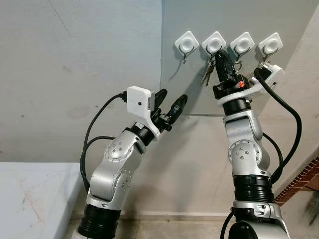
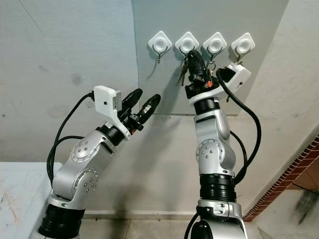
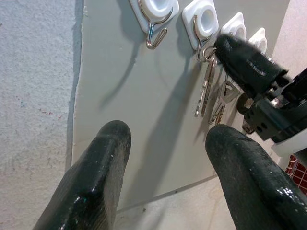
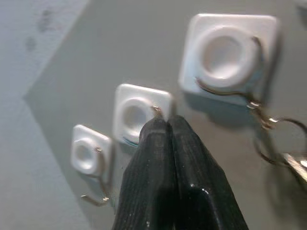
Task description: Hang keys on a hook
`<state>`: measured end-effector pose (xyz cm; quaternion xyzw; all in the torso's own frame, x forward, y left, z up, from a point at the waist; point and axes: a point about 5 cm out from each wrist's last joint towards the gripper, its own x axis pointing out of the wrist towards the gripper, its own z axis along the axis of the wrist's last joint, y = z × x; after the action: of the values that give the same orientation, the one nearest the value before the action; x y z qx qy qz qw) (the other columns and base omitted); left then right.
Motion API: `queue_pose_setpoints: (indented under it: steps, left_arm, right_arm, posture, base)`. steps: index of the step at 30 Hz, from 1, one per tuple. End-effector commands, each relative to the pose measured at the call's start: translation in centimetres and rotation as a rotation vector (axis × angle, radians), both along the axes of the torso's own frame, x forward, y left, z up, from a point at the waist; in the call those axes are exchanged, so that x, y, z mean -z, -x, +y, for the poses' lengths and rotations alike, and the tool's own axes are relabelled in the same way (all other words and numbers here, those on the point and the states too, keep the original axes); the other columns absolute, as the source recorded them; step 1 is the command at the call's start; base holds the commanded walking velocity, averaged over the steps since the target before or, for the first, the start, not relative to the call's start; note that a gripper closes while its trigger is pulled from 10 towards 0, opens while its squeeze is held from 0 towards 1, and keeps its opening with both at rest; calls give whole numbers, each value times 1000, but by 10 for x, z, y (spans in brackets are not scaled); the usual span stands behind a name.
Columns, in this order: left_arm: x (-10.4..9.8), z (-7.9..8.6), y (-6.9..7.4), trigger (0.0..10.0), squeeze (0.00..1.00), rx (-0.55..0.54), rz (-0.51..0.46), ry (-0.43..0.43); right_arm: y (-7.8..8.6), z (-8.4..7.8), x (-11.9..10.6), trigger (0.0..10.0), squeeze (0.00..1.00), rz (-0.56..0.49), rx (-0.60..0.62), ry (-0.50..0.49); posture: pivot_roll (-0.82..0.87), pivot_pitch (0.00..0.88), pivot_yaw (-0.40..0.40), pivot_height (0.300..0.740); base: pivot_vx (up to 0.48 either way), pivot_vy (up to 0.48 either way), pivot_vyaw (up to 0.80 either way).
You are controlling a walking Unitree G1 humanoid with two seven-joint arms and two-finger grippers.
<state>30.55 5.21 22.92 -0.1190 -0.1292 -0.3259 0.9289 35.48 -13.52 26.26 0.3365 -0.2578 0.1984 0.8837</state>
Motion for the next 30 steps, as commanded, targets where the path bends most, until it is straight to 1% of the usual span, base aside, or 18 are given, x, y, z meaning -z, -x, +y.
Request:
queue_pose_setpoints:
  steps: [1,3,11,12,19,24,27,28,29,30]
  left_arm:
    - [-7,0,2,10000,0,0,-21,1]
    - [-7,0,2,10000,0,0,-20,1]
    - [-7,0,2,10000,0,-1,-19,3]
    - [-6,0,2,10000,0,-2,-17,2]
    - [-4,1,2,10000,0,-9,-11,-2]
    - [4,3,0,10000,0,-29,12,-13]
    - [9,5,-1,10000,0,-37,25,-15]
    - [12,6,-2,10000,0,-48,37,-19]
    - [23,12,-6,10000,0,-89,73,-24]
    - [23,12,-6,10000,0,-89,73,-24]
  right_arm:
    - [-2,0,2,10000,0,18,-3,-20]
    - [-2,-2,6,10000,0,34,5,-41]
    - [-2,-1,12,10000,0,51,5,-57]
    - [-1,-1,14,10000,1000,55,2,-65]
    - [3,0,20,10000,1000,54,-4,-69]
    - [12,2,35,10000,1000,61,2,-5]
    - [14,2,40,10000,1000,71,6,16]
    - [16,1,45,10000,1000,81,11,28]
    - [21,-3,59,10000,1000,116,28,60]
    - [21,-3,59,10000,1000,116,28,60]
  posture:
    - [-27,28,31,740]
    - [-27,30,32,740]
    - [-26,32,31,740]
    - [-26,31,31,740]
    - [-22,27,24,740]
    - [-22,19,22,740]
    - [-24,18,23,740]
    - [-24,18,23,740]
    - [-25,13,22,740]
    - [-25,13,22,740]
  base:
    - [0,0,0]
    - [0,0,0]
    - [0,0,0]
    - [0,0,0]
    - [0,0,0]
    - [0,0,0]
    - [0,0,0]
    - [0,0,0]
    - [0,0,0]
    - [0,0,0]
